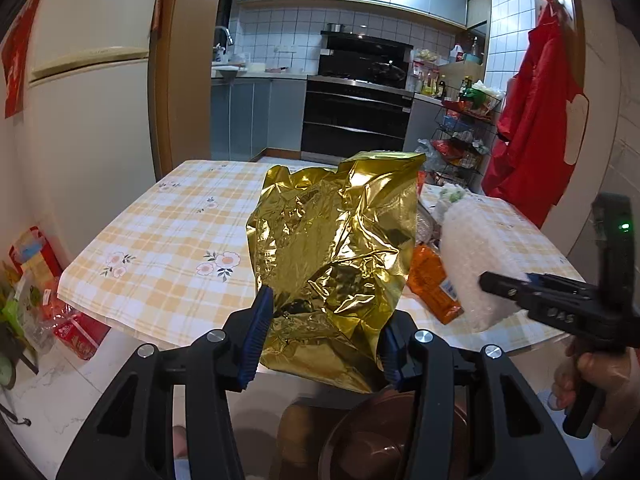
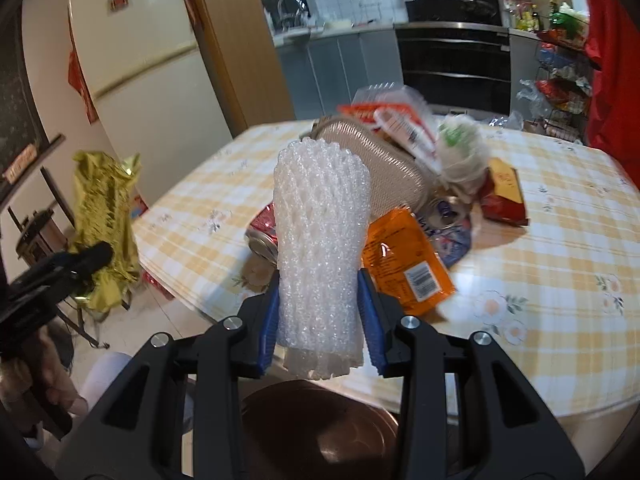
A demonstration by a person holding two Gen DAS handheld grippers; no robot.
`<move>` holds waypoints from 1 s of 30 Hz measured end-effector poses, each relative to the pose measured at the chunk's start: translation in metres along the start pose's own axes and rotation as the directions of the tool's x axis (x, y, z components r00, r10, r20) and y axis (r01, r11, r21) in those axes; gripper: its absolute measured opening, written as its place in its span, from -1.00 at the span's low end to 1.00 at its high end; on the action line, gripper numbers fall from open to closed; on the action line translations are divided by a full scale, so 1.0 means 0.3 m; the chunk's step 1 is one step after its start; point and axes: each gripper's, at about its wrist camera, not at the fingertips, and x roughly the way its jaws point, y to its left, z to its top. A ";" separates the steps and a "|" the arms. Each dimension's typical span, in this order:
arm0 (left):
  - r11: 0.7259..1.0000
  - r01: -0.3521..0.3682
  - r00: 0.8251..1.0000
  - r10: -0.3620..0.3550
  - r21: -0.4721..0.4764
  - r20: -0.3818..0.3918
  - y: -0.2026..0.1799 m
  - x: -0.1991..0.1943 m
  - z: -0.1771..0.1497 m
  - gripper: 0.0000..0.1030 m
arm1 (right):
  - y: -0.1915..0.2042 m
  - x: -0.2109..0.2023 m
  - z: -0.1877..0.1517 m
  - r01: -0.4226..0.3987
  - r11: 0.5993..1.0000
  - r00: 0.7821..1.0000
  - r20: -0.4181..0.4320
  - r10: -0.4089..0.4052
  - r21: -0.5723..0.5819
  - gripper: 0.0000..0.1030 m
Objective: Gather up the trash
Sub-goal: 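Carry both items over the bin and open both tools to drop them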
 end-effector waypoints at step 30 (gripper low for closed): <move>0.998 0.043 0.996 -0.047 0.053 0.072 -0.130 -0.234 -0.066 -0.07 | 0.087 -0.338 -0.263 -0.008 0.999 0.999 0.044 0.010 -0.051 -0.25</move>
